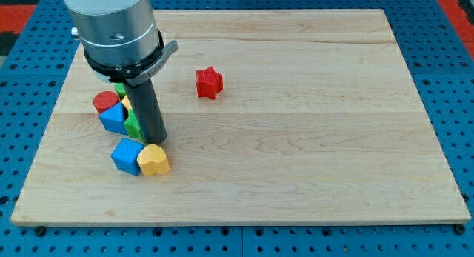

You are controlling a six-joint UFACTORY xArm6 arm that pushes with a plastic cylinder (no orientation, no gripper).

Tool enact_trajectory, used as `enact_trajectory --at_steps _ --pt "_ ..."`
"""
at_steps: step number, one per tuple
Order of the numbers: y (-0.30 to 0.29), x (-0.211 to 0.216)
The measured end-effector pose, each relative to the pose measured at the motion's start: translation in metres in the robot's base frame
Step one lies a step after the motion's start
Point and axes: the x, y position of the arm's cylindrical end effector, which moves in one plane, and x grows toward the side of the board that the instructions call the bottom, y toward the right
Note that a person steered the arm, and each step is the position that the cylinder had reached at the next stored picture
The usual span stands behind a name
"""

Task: Place the yellow heart at the bottom of the blue triangle

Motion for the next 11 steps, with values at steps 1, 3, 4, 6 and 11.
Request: enact_trajectory --at_steps 1,3,4,6,11 --pt "-0.002 0.0" --pt "0.099 0.042" --pt "0.131 0.085" --pt "0.108 0.09" --pt "0.03 0.05"
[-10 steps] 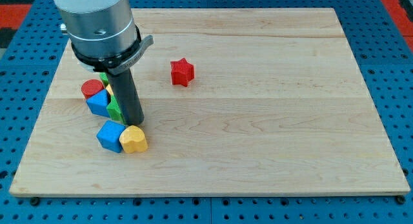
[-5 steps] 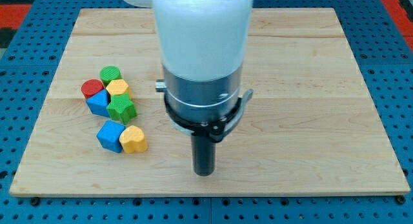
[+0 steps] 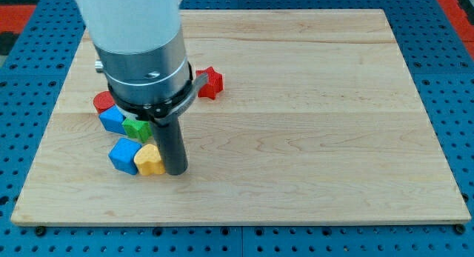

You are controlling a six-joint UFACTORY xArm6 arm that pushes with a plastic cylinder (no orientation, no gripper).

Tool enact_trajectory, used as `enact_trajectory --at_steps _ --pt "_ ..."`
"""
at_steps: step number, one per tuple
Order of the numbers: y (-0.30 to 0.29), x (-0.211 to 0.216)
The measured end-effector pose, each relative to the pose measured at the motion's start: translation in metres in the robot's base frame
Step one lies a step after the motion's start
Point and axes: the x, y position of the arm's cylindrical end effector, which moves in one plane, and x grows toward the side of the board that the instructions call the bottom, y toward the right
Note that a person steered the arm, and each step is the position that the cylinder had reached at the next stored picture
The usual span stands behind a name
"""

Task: Place the yellow heart at the bottom of the blue triangle

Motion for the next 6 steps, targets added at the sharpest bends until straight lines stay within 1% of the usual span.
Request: enact_trajectory --at_steps 3,6 --pt "-0.019 -0.002" --pt "-0.047 -0.022"
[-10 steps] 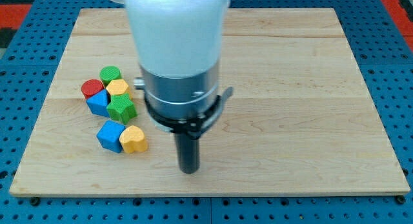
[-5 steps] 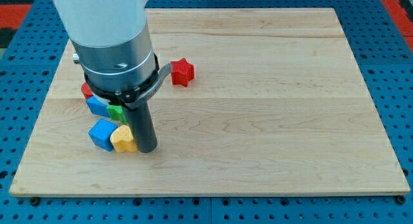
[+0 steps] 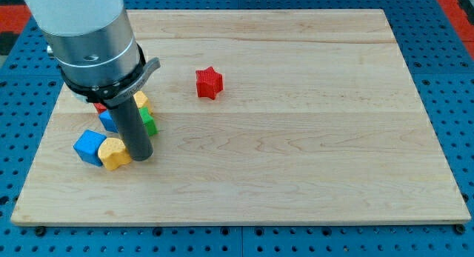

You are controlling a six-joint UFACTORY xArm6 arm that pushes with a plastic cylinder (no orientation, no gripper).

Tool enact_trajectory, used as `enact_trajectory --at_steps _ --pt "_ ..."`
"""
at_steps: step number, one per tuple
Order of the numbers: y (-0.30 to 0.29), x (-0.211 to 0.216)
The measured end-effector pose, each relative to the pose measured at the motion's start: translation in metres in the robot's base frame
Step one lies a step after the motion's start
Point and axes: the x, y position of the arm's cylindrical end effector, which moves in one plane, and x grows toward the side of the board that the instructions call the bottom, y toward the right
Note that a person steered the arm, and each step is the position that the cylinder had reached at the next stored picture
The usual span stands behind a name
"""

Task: Place the yellow heart at the bottom of the blue triangle

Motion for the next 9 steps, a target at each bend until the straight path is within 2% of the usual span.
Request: enact_trajectory --at_steps 1,3,7,9 --pt "0.009 0.016" --pt "-0.019 0.011" --pt "-0.023 0.02" --pt "-0.056 0.019"
